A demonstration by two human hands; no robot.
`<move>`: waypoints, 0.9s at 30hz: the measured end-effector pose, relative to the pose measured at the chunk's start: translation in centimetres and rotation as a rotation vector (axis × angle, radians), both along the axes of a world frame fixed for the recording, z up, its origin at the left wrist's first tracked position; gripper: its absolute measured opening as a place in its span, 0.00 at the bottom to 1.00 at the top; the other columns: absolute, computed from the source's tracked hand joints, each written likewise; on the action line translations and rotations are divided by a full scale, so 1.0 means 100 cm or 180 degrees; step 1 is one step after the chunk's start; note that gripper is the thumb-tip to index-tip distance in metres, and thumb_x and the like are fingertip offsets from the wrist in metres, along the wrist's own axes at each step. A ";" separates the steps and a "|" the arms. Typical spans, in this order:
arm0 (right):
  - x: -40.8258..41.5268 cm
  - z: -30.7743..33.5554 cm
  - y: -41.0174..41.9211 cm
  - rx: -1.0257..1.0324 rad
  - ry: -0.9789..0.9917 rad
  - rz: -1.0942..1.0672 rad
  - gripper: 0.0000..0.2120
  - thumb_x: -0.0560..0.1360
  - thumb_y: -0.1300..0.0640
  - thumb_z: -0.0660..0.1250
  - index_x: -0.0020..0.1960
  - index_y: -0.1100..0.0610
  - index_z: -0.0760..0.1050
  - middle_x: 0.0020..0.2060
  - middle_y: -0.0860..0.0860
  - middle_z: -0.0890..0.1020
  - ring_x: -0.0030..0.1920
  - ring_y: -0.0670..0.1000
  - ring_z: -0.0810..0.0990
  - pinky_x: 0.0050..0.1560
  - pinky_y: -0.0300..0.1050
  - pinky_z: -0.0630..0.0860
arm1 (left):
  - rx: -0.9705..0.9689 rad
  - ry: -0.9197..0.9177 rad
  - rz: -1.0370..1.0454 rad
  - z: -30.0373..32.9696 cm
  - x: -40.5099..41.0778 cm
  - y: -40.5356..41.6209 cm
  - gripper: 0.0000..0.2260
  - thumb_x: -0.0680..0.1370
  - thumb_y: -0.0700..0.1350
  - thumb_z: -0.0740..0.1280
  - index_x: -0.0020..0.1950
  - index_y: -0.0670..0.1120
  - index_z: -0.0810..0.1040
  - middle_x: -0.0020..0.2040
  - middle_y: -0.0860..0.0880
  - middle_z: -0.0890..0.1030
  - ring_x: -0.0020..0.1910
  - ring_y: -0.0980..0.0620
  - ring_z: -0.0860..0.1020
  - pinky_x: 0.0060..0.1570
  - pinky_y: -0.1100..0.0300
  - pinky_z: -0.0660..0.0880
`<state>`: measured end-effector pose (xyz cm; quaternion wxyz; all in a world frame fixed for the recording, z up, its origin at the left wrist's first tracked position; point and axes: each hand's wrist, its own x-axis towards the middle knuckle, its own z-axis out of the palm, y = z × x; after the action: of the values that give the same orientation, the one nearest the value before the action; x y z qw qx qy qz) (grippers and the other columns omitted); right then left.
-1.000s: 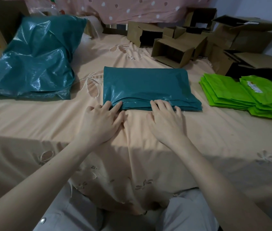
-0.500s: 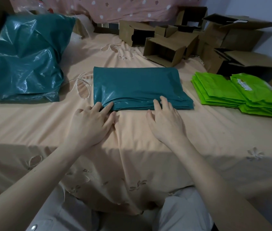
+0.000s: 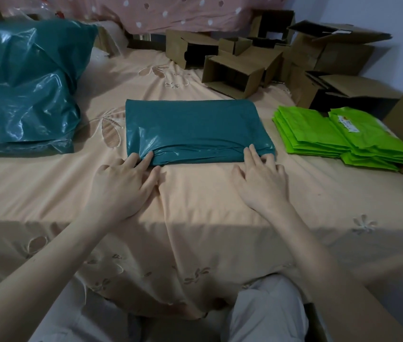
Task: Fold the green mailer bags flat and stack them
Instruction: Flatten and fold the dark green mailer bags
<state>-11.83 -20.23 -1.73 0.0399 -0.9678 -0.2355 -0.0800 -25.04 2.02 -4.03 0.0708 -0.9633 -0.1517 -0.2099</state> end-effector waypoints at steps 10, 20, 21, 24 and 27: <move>0.018 0.000 -0.024 -0.0078 0.0056 -0.0145 0.27 0.79 0.45 0.46 0.75 0.54 0.57 0.75 0.46 0.59 0.68 0.53 0.61 0.62 0.52 0.60 | -0.0174 -0.0050 0.0036 0.001 0.002 0.000 0.31 0.77 0.60 0.43 0.68 0.46 0.72 0.49 0.45 0.78 0.40 0.41 0.78 0.34 0.54 0.73; 0.021 -0.004 -0.028 -0.0048 -0.0051 -0.0438 0.30 0.77 0.40 0.47 0.71 0.59 0.63 0.71 0.52 0.66 0.67 0.54 0.61 0.62 0.54 0.60 | -0.0230 0.0187 0.0158 0.001 0.003 -0.001 0.35 0.75 0.62 0.39 0.68 0.45 0.71 0.57 0.46 0.77 0.48 0.42 0.78 0.39 0.53 0.73; 0.021 -0.004 -0.028 -0.0038 -0.0046 -0.0442 0.31 0.77 0.40 0.47 0.71 0.60 0.62 0.71 0.52 0.65 0.67 0.54 0.61 0.63 0.54 0.60 | -0.0281 0.0226 0.0181 0.001 0.004 0.000 0.35 0.75 0.62 0.38 0.66 0.45 0.73 0.58 0.47 0.77 0.50 0.42 0.78 0.40 0.53 0.73; 0.022 -0.005 -0.027 0.0011 -0.0016 -0.0480 0.33 0.77 0.39 0.47 0.73 0.62 0.60 0.72 0.53 0.64 0.68 0.55 0.60 0.64 0.55 0.59 | -0.0257 0.0454 0.0064 -0.004 0.004 0.005 0.37 0.75 0.62 0.33 0.64 0.45 0.73 0.62 0.47 0.75 0.56 0.43 0.76 0.46 0.51 0.75; 0.021 -0.004 -0.027 0.0136 -0.0025 -0.0575 0.33 0.76 0.38 0.51 0.70 0.63 0.62 0.69 0.56 0.66 0.68 0.57 0.61 0.65 0.56 0.60 | -0.0556 0.0338 0.0096 0.002 0.002 0.002 0.33 0.76 0.62 0.38 0.66 0.46 0.72 0.66 0.48 0.72 0.60 0.43 0.74 0.52 0.49 0.72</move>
<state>-9.68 -22.93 -2.14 0.0523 -0.9837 -0.1457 -0.0920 -24.85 2.25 -3.86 -0.0024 -0.9732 -0.1799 -0.1435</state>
